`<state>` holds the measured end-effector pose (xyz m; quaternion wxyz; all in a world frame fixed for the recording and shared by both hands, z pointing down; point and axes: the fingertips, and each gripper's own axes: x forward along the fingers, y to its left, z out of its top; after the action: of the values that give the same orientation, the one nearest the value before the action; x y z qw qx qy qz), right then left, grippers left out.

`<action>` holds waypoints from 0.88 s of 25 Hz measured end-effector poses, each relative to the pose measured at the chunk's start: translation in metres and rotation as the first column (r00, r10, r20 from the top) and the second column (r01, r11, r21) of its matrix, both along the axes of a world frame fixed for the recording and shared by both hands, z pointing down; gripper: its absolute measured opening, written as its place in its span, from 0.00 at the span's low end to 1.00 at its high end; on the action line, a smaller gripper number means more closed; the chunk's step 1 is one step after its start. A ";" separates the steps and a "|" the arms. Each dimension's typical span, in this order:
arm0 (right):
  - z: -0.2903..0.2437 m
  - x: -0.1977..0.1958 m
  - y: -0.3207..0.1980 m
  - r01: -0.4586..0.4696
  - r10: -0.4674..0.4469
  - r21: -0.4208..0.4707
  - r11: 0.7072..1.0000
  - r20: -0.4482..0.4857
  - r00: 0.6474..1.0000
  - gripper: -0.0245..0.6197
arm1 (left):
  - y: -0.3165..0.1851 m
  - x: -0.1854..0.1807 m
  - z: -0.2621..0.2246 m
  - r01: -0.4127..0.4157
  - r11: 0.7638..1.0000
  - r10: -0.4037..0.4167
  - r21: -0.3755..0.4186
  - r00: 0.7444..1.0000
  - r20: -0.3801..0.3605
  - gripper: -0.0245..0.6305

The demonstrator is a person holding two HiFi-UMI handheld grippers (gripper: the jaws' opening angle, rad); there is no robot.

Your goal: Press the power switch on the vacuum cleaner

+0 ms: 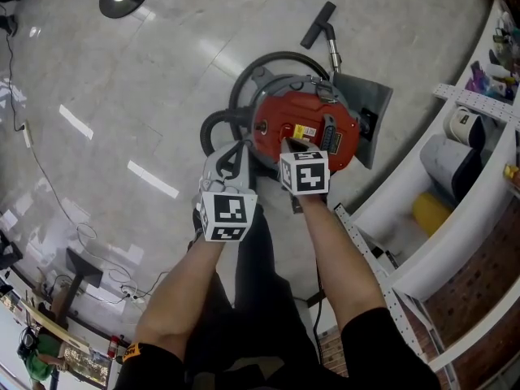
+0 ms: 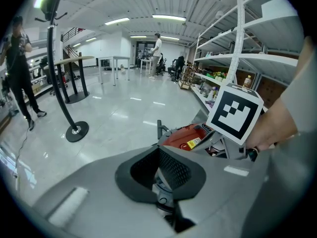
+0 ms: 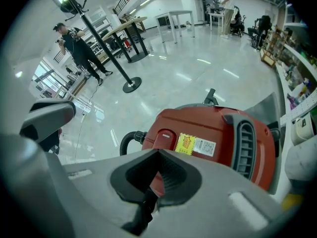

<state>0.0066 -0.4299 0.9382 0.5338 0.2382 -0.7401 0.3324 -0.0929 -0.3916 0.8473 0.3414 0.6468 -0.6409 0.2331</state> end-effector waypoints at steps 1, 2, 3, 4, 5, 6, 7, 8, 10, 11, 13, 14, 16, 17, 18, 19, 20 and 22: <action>0.002 0.001 0.001 0.000 0.000 -0.001 1.000 -0.007 1.000 0.03 | -0.001 0.001 0.000 -0.001 1.000 0.001 0.000 1.000 -0.002 0.06; 0.004 0.001 0.002 0.000 0.000 -0.002 1.000 -0.013 1.000 0.03 | -0.002 0.001 0.000 -0.002 1.000 0.002 0.002 1.000 -0.004 0.06; 0.005 0.002 0.002 -0.002 0.002 0.000 1.000 -0.018 1.000 0.03 | -0.003 0.001 -0.001 -0.002 1.000 0.003 0.003 1.000 -0.007 0.06; 0.005 0.002 0.002 -0.003 0.003 0.003 1.000 -0.020 1.000 0.03 | -0.003 0.001 -0.001 -0.003 1.000 0.003 0.004 1.000 -0.009 0.06; 0.006 0.002 0.002 -0.005 0.005 0.007 1.000 -0.019 1.000 0.03 | -0.004 0.000 -0.001 -0.004 1.000 0.004 0.004 1.000 -0.010 0.06; 0.006 0.002 0.002 -0.005 0.006 0.009 1.000 -0.018 1.000 0.03 | -0.004 -0.001 -0.001 -0.004 1.000 0.004 0.004 1.000 -0.010 0.06; 0.006 0.001 0.002 -0.005 0.006 0.009 1.000 -0.019 1.000 0.03 | -0.004 -0.001 -0.001 -0.004 1.000 0.004 0.004 1.000 -0.010 0.06; 0.006 0.001 0.002 -0.005 0.005 0.010 1.000 -0.022 1.000 0.03 | -0.005 -0.002 -0.001 -0.003 1.000 0.003 0.006 1.000 -0.012 0.06; 0.004 0.001 0.000 -0.008 0.009 0.018 1.000 -0.027 1.000 0.03 | -0.006 -0.003 -0.005 0.003 1.000 -0.002 0.012 1.000 -0.020 0.06; 0.002 0.001 -0.002 -0.012 0.013 0.027 1.000 -0.027 1.000 0.03 | -0.006 -0.003 -0.007 0.006 1.000 -0.005 0.017 1.000 -0.024 0.06; -0.004 -0.001 -0.004 -0.021 0.022 0.046 0.999 -0.020 1.000 0.03 | -0.007 -0.003 -0.013 0.010 1.000 -0.009 0.024 1.000 -0.029 0.06; -0.008 -0.003 -0.005 -0.026 0.027 0.055 0.998 -0.015 1.000 0.03 | -0.007 -0.004 -0.016 0.013 1.000 -0.012 0.026 0.999 -0.031 0.06; -0.018 -0.004 -0.007 -0.038 0.039 0.073 0.997 -0.003 0.999 0.03 | -0.006 -0.005 -0.022 0.020 0.999 -0.019 0.030 0.999 -0.038 0.06; -0.024 -0.005 -0.007 -0.046 0.046 0.082 0.996 0.003 0.999 0.03 | -0.006 -0.006 -0.025 0.024 0.999 -0.023 0.032 0.999 -0.042 0.06; -0.030 -0.005 -0.006 -0.054 0.054 0.090 0.994 0.010 0.999 0.03 | -0.006 -0.007 -0.030 0.027 0.999 -0.025 0.038 0.999 -0.045 0.06; -0.037 -0.005 -0.005 -0.063 0.062 0.100 0.993 0.016 0.998 0.03 | -0.007 -0.007 -0.036 0.028 0.998 -0.026 0.050 0.998 -0.050 0.06; -0.044 -0.005 -0.004 -0.072 0.070 0.109 0.991 0.022 0.997 0.03 | -0.008 -0.008 -0.043 0.028 0.998 -0.024 0.065 0.998 -0.055 0.06; -0.062 -0.007 0.003 -0.088 0.083 0.125 0.988 0.044 0.996 0.03 | -0.007 -0.009 -0.058 0.020 0.996 -0.014 0.091 0.998 -0.064 0.06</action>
<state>0.0000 -0.4273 0.8759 0.4886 0.2968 -0.7588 0.3121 -0.1017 -0.3982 0.7890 0.3333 0.6634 -0.6453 0.1797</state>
